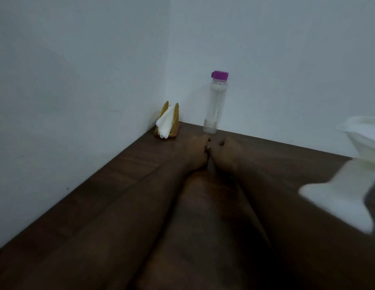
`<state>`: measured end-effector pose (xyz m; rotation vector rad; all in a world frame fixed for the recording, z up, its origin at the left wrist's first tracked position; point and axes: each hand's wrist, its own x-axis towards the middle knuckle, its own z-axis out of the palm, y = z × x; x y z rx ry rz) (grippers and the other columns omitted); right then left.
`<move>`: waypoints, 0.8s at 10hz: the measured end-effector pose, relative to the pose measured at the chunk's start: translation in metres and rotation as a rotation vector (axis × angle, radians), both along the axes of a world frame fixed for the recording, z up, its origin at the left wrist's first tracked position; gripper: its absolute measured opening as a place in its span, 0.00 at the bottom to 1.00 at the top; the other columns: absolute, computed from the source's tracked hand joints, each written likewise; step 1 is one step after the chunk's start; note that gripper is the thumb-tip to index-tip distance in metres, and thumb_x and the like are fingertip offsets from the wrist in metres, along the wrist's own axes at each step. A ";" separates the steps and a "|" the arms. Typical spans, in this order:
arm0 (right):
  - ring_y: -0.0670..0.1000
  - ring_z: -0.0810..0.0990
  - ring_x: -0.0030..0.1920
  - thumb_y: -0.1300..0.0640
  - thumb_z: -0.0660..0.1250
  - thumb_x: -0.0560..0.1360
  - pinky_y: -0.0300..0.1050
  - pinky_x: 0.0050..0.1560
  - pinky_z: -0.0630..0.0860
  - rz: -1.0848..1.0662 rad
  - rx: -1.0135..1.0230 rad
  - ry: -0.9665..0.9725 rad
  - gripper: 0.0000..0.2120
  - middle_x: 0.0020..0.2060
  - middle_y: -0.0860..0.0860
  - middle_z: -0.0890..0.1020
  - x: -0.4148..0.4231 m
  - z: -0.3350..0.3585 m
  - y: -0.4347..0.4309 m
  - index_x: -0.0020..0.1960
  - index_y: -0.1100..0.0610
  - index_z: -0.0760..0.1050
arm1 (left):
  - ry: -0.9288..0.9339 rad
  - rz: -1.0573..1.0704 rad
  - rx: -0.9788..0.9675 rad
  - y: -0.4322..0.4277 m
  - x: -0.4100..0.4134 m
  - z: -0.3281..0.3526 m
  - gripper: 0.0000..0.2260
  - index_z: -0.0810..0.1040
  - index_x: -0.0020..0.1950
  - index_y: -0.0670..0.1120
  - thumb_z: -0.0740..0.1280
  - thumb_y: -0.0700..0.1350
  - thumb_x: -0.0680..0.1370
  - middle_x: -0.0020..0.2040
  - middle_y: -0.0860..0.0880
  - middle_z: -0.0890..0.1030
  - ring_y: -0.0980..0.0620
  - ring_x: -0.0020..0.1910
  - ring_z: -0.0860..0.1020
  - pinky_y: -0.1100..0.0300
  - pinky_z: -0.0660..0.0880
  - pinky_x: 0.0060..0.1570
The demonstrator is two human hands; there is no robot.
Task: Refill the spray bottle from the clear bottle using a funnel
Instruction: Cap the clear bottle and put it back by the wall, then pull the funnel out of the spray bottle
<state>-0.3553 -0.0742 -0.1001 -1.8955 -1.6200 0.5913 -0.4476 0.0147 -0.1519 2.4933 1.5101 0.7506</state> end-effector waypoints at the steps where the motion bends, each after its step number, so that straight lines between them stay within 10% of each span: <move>1: 0.59 0.75 0.63 0.58 0.62 0.81 0.42 0.48 0.67 0.066 0.022 -0.035 0.16 0.61 0.60 0.78 0.012 -0.002 -0.035 0.65 0.66 0.73 | 0.029 -0.022 -0.041 -0.045 0.001 0.009 0.19 0.71 0.66 0.47 0.66 0.44 0.75 0.57 0.45 0.80 0.44 0.55 0.78 0.51 0.75 0.56; 3: 0.47 0.80 0.43 0.50 0.70 0.75 0.40 0.41 0.72 0.153 0.142 -0.136 0.09 0.44 0.47 0.82 0.036 -0.004 -0.114 0.50 0.55 0.80 | -0.259 -0.166 -0.117 -0.108 0.013 -0.001 0.23 0.72 0.66 0.45 0.71 0.35 0.72 0.57 0.46 0.80 0.48 0.54 0.79 0.58 0.76 0.54; 5: 0.38 0.81 0.38 0.51 0.71 0.74 0.30 0.39 0.75 0.013 0.570 -0.033 0.02 0.36 0.43 0.83 0.074 0.033 -0.197 0.44 0.49 0.81 | -0.612 -0.258 -0.067 -0.169 0.051 0.010 0.20 0.76 0.61 0.48 0.66 0.57 0.73 0.52 0.53 0.81 0.58 0.50 0.79 0.65 0.75 0.46; 8: 0.44 0.81 0.29 0.40 0.65 0.76 0.39 0.29 0.72 -0.428 0.561 0.276 0.23 0.42 0.53 0.82 0.138 0.053 -0.191 0.62 0.55 0.68 | -0.667 -0.346 -0.187 -0.196 0.132 0.042 0.31 0.68 0.70 0.48 0.71 0.59 0.72 0.63 0.53 0.76 0.56 0.60 0.75 0.60 0.72 0.59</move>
